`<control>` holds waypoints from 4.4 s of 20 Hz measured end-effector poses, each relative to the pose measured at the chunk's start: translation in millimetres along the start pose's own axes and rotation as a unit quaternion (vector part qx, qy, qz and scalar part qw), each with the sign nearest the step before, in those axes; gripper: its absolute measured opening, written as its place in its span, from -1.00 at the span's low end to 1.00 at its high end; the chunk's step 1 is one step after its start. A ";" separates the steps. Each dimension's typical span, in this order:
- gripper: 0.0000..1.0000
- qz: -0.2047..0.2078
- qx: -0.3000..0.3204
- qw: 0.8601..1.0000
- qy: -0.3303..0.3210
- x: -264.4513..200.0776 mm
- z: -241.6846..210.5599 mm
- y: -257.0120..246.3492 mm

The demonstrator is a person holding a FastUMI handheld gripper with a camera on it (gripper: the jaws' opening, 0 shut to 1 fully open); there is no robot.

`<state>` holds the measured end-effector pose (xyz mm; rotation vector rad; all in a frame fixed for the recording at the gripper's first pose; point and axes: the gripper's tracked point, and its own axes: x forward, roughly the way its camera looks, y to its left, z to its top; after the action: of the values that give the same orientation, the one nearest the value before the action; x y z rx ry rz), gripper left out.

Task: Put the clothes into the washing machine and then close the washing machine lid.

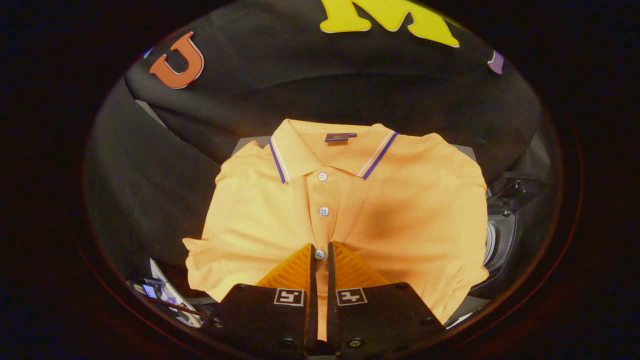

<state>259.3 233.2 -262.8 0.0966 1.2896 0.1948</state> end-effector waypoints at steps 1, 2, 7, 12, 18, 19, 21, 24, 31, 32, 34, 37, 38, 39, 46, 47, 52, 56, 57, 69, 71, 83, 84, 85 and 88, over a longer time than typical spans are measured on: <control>-0.80 0.007 0.002 1.000 -0.006 -6.3 4.3 0.4; -0.80 0.011 -0.001 1.000 -0.012 -11.9 5.0 1.3; -0.80 0.043 0.010 0.998 -0.040 -34.0 11.4 1.2; -0.80 0.082 0.038 0.992 -0.084 -57.6 29.3 -4.3; -0.80 0.102 0.057 0.984 -0.138 -98.2 44.9 -16.0; -0.81 0.102 0.061 0.982 -0.146 -104.8 46.7 -19.8; -0.80 0.097 0.064 0.980 -0.162 -118.0 47.7 -24.3; -0.80 0.082 0.069 0.977 -0.186 -141.9 50.2 -33.3; -0.81 0.059 0.118 0.966 -0.222 -176.0 33.4 -61.1; -0.81 0.056 0.126 0.964 -0.228 -183.4 28.1 -68.7; -0.80 0.046 0.145 0.958 -0.243 -196.9 18.1 -87.9; -0.81 0.030 0.169 0.951 -0.256 -213.5 4.8 -117.9; -0.80 0.026 0.175 0.949 -0.260 -217.9 0.9 -128.1; -0.80 0.023 0.181 0.947 -0.263 -222.0 -2.8 -139.4; -0.80 0.015 0.202 0.942 -0.267 -230.3 1.4 -216.9; -0.80 0.011 0.203 0.942 -0.269 -231.2 4.4 -228.2; -0.80 0.002 0.193 0.944 -0.268 -229.6 13.7 -270.8; -0.80 0.002 0.190 0.944 -0.269 -226.6 20.5 -292.6; -0.80 0.004 0.183 0.946 -0.267 -224.8 21.3 -295.3; -0.80 0.029 0.205 0.949 -0.237 -192.3 14.8 -325.0; -0.80 0.026 0.209 0.950 -0.229 -184.5 8.8 -332.8; -0.80 0.018 0.235 0.950 -0.203 -111.5 -11.5 -376.6; -0.81 0.023 0.242 0.948 -0.204 -106.3 -10.9 -379.0; -0.80 0.027 0.246 0.947 -0.205 -100.4 -10.8 -382.1; -0.80 0.026 0.258 0.944 -0.206 -79.6 -12.7 -395.4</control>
<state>261.6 -170.3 -262.3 0.5904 0.8914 -0.1221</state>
